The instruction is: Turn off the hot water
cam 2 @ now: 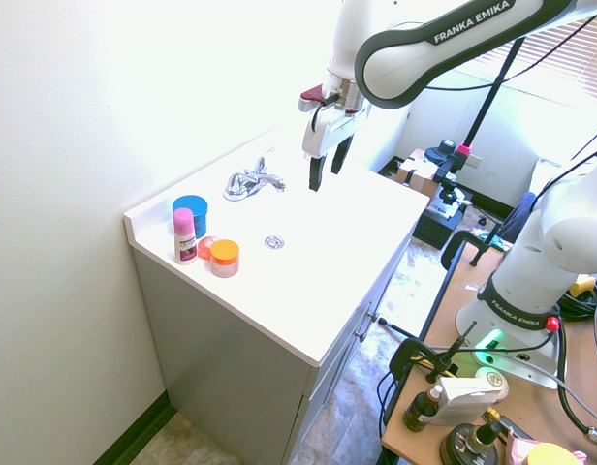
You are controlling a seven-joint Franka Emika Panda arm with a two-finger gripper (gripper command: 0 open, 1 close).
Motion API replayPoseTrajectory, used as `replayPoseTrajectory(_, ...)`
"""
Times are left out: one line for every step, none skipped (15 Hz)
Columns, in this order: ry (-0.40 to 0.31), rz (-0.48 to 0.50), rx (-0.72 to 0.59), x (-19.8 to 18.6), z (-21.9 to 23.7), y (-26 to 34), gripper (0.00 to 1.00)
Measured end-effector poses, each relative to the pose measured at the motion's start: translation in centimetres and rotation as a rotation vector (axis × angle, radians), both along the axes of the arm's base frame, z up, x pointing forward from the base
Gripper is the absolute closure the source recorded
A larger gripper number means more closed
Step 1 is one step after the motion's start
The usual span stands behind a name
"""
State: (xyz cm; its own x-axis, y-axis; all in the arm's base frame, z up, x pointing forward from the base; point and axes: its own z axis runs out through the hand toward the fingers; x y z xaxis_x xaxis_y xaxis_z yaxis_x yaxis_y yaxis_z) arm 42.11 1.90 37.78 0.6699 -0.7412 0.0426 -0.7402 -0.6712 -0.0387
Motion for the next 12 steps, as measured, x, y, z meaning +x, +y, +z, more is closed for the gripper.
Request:
replayPoseTrajectory(0.001,0.0,0.0,0.0,0.0,0.0,0.0)
replayPoseTrajectory(0.0,-0.002,-0.002,0.1,0.0,0.1,0.0)
replayPoseTrajectory(-0.009,-0.009,-0.011,0.4,0.1,0.6,0.0)
replayPoseTrajectory(-0.027,-0.022,-0.036,1.0,0.2,1.3,0.0)
replayPoseTrajectory(-0.047,-0.04,-0.073,1.8,0.0,2.0,0.0)
replayPoseTrajectory(-0.062,-0.059,-0.113,2.6,-0.7,2.5,0.0)
replayPoseTrajectory(-0.074,-0.08,-0.153,3.6,-1.7,2.5,0.0)
replayPoseTrajectory(-0.082,-0.1,-0.192,4.6,-2.7,2.3,0.0)
replayPoseTrajectory(-0.09,-0.119,-0.225,5.7,-3.6,1.9,0.0)
replayPoseTrajectory(-0.101,-0.137,-0.256,6.8,-4.2,1.5,0.0)
replayPoseTrajectory(-0.113,-0.153,-0.281,7.9,-4.6,1.0,0.0)
replayPoseTrajectory(-0.126,-0.163,-0.299,8.9,-4.7,0.6,0.0)
